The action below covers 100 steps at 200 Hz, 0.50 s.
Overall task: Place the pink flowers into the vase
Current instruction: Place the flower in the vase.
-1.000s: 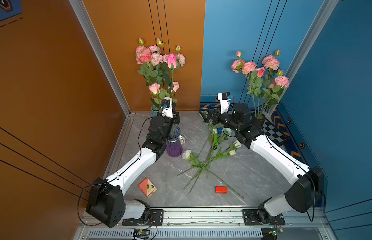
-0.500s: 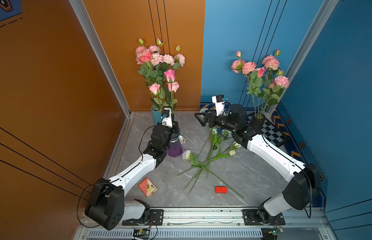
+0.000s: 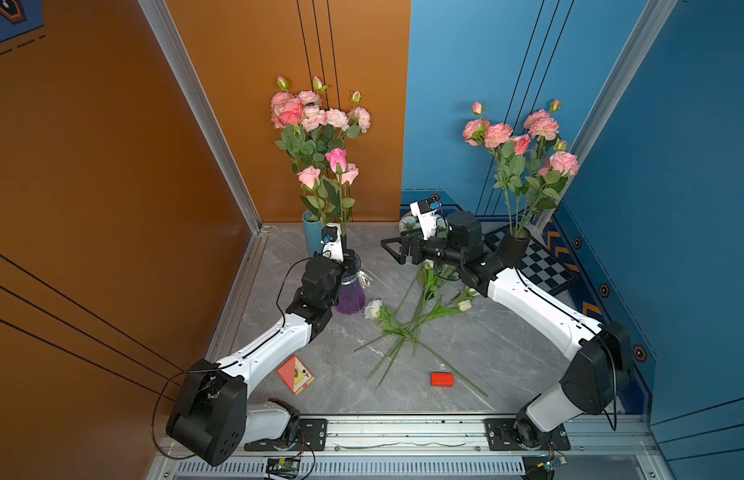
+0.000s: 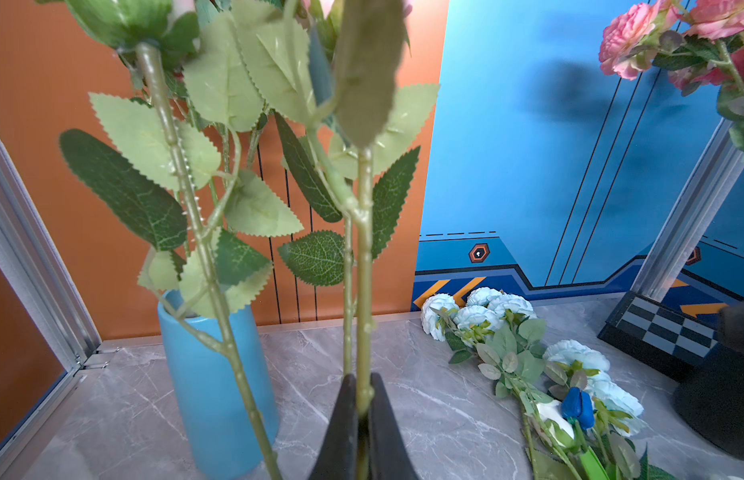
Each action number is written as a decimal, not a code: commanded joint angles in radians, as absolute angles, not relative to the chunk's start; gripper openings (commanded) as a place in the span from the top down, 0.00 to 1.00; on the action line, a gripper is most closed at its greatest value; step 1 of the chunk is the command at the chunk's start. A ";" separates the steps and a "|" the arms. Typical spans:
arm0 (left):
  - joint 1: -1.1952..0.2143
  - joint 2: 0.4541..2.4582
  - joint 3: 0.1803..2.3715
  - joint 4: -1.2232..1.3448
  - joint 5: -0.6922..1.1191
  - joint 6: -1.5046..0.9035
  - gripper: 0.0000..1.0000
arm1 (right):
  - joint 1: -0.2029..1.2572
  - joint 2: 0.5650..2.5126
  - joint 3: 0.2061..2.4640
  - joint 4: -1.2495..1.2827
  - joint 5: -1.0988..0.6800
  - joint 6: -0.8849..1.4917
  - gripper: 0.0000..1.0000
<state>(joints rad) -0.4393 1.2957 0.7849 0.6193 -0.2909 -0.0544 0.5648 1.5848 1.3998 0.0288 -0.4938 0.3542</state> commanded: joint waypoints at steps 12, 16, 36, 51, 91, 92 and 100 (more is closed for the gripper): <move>-0.448 1.277 0.769 0.635 -0.309 -0.071 0.97 | 0.567 1.584 1.422 -0.012 -0.480 0.324 0.00; -0.448 1.277 0.769 0.635 -0.308 -0.070 0.97 | 0.567 1.584 1.423 -0.013 -0.479 0.324 0.00; -0.447 1.276 0.770 0.634 -0.308 -0.071 0.95 | 0.566 1.583 1.421 -0.017 -0.474 0.321 0.00; -0.447 1.277 0.769 0.634 -0.306 -0.072 0.94 | 0.567 1.583 1.423 -0.018 -0.471 0.321 0.00; -0.449 1.272 0.765 0.634 -0.307 -0.071 0.90 | 0.567 1.583 1.420 -0.025 -0.465 0.320 0.00; -0.449 1.272 0.765 0.634 -0.307 -0.071 0.90 | 0.566 1.583 1.420 -0.026 -0.465 0.320 0.00; -0.450 1.270 0.764 0.634 -0.307 -0.071 0.89 | 0.567 1.581 1.419 -0.029 -0.465 0.320 0.00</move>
